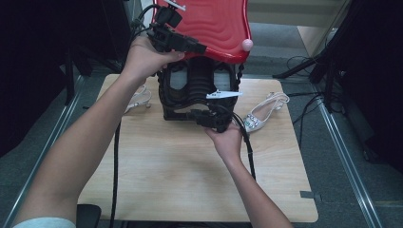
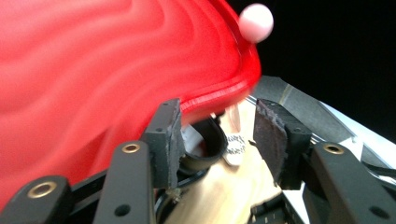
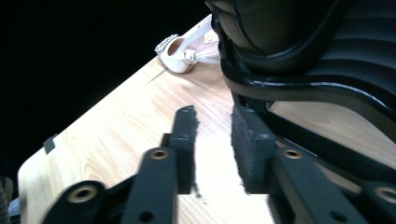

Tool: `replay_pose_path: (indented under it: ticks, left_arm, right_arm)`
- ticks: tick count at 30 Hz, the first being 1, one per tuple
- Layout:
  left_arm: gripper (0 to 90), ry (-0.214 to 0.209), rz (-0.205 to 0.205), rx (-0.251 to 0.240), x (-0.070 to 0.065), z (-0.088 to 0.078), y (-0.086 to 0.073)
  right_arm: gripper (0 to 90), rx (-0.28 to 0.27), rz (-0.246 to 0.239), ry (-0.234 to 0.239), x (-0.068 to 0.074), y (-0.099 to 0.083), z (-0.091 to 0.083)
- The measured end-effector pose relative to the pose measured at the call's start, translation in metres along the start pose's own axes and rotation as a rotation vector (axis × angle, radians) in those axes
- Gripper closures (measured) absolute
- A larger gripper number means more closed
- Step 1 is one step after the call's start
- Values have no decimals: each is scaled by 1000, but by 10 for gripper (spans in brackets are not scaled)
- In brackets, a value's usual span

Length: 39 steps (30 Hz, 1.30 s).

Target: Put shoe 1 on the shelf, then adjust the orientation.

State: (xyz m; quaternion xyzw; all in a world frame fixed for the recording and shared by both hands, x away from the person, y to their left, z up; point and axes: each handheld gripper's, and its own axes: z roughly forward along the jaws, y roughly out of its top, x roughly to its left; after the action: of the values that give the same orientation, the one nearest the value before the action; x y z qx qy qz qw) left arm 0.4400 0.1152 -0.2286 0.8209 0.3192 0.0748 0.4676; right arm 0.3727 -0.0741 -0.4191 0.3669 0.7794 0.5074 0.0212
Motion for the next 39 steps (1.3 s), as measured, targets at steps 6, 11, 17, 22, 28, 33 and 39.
replay_pose_path:
  ticks: [6,11,17,22,28,33,39]
  left_arm:
    - [455,-19,-7,10,-6,-4,-22]
    - [434,-17,-13,7,-6,-9,-43]
    - [419,-22,-20,21,-7,-11,-68]
    - [413,-25,-52,49,-6,-11,-90]
    - [410,-23,-60,53,-7,-11,-116]
    - [415,-30,-86,50,-2,-7,-136]
    - [431,-28,-95,58,4,-3,-153]
  right_arm:
    - [615,-8,-39,5,-2,-13,-16]
    - [547,-27,-91,-7,-3,-26,-31]
    - [530,-12,-89,7,-4,-38,-46]
    - [523,-1,-93,6,-6,-46,-52]
    - [518,-3,-68,17,-13,-56,-54]
    - [517,1,-51,9,-19,-60,-57]
    - [513,4,-35,0,-25,-65,-60]
